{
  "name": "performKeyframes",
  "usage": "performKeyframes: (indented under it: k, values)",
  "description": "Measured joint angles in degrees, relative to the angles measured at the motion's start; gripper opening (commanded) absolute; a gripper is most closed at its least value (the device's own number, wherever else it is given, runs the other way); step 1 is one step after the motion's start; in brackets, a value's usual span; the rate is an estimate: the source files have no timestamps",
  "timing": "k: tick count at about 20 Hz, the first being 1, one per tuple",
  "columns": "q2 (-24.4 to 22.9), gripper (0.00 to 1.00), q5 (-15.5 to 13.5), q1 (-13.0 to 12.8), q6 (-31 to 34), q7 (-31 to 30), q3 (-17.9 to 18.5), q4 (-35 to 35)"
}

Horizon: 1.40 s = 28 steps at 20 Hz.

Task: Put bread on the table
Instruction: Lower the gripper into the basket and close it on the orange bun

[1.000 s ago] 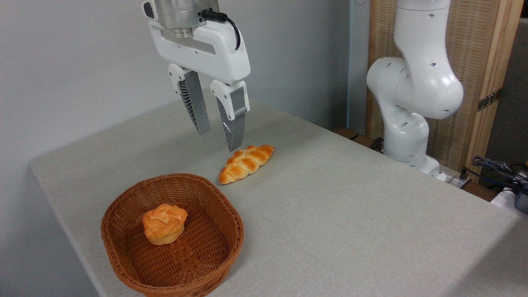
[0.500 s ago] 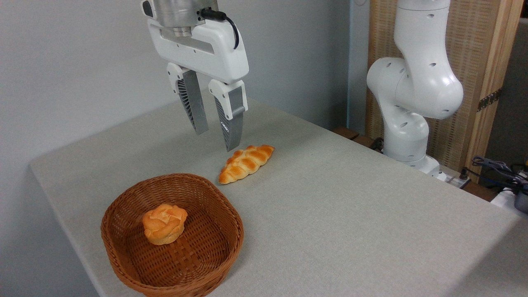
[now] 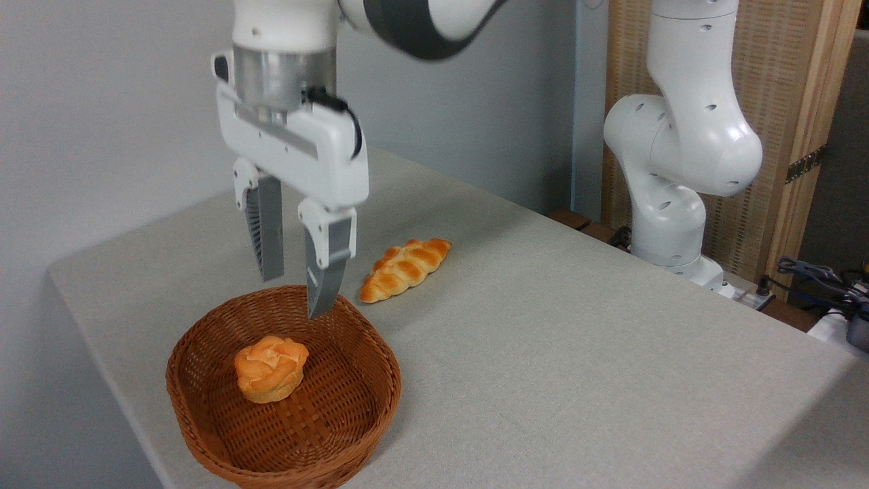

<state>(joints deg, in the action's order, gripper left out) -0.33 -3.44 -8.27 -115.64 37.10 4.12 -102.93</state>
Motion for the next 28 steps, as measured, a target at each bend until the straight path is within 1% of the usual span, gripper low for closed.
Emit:
performKeyframes:
  k: [2, 6, 8, 11, 15, 18, 23, 24, 25, 28]
  values:
    - [0.27, 1.0, -0.7, -0.9, -2.73, 0.0, -0.12, -2.09]
    - [0.87, 1.0, -1.01, -2.72, -7.84, 0.0, -0.23, -4.96]
    - [1.56, 1.0, -1.66, -3.2, -9.23, -0.01, -0.25, -5.52]
    - [2.68, 1.0, -1.93, -3.35, -10.34, 0.0, -0.28, -5.73]
    - [5.15, 1.0, -1.93, -3.65, -13.62, 0.0, -1.01, -6.16]
    - [7.04, 1.0, -1.93, -3.73, -14.01, 0.0, -1.13, -6.19]
    - [8.93, 0.99, -1.93, -3.77, -14.38, 0.0, -1.23, -6.19]
    - [9.14, 0.94, -1.93, -3.78, -14.91, 0.0, -1.39, -6.19]
    - [9.35, 0.84, -1.93, -3.8, -15.54, 0.0, -1.59, -6.19]
    - [9.82, 0.46, -1.93, -3.84, -16.17, 0.0, -1.87, -6.19]
